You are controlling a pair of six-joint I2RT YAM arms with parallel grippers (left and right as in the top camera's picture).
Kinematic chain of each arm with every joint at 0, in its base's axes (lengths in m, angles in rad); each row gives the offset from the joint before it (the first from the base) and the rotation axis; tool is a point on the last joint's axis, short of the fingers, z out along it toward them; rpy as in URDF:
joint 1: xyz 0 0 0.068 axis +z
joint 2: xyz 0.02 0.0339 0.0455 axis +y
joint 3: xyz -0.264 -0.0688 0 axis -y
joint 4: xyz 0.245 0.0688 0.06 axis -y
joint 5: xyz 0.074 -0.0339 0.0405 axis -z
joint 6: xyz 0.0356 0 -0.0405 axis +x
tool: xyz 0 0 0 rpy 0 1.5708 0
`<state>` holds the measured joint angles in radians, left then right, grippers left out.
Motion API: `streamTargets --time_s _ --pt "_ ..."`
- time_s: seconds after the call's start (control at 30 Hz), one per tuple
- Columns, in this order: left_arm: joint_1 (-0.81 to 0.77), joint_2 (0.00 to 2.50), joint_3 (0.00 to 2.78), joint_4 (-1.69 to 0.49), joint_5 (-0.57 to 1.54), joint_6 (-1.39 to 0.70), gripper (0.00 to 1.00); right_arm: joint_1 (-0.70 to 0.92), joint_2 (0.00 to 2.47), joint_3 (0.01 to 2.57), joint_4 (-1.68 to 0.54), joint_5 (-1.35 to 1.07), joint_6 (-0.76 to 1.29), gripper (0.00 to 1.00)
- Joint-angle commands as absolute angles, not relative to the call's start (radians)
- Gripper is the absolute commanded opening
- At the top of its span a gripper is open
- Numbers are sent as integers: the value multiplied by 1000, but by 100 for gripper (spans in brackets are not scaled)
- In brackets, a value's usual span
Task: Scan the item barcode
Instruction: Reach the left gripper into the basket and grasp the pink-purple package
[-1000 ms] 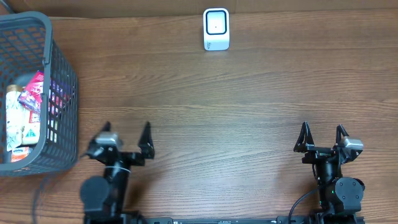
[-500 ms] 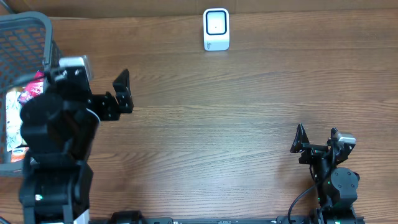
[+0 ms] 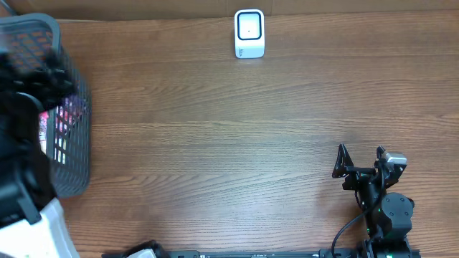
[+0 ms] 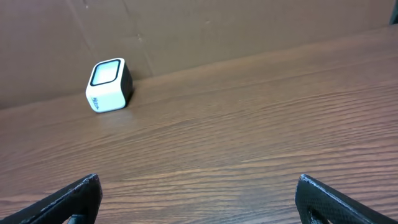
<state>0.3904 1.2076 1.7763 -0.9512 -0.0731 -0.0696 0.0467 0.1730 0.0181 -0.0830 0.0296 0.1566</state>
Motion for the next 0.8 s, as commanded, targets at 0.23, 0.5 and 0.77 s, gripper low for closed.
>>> streamTargets --time_s 0.23,0.5,0.77 --pt "735 1414 1814 -962 249 -158 100 51 176 8 -84 -6 160 100" --pt "890 1602 1813 -912 403 -104 100 51 215 8 -84 -6 160 100" --pt "896 1794 1813 -915 419 6 100 51 215 8 -84 -2 159 100"
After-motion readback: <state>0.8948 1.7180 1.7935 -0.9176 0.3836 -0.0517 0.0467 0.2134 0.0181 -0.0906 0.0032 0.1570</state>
